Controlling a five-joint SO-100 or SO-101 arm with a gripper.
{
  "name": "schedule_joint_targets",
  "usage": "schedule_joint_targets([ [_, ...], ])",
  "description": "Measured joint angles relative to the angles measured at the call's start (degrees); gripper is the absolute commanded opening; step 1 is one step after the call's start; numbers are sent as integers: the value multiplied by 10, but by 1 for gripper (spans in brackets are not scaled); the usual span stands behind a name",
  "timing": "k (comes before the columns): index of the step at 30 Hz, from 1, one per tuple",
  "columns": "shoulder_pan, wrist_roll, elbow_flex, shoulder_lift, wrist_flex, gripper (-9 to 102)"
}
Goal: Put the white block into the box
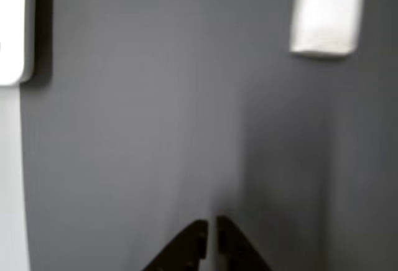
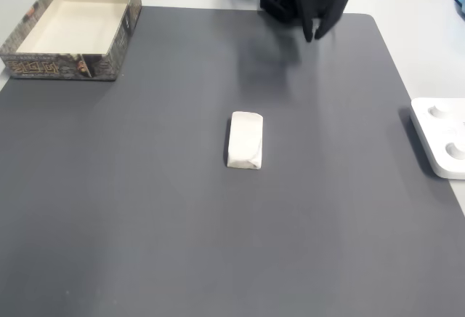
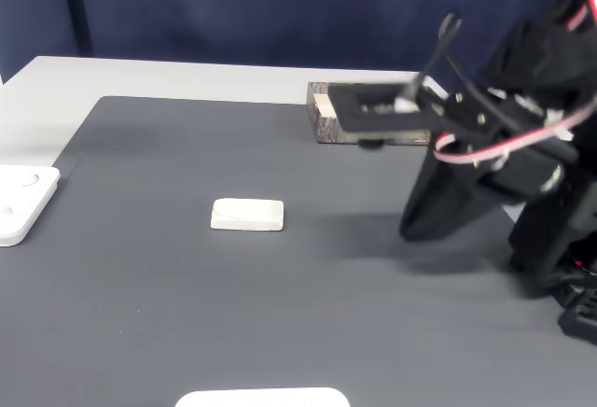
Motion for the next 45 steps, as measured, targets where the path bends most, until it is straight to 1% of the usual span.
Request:
schedule_joint_targets([
  [4,30,16,-109,-130,18,-2],
  [8,57,25,-194,-241,19,-2],
  [18,90,25,-345,-443,9,-2],
  [27,99,33,-504,-584,63,-2],
  [32,98,30,-585,-656,73,-2],
  [41,93,23,-622,-724,73,-2],
  [45,96,23,-665,-754,76,-2],
])
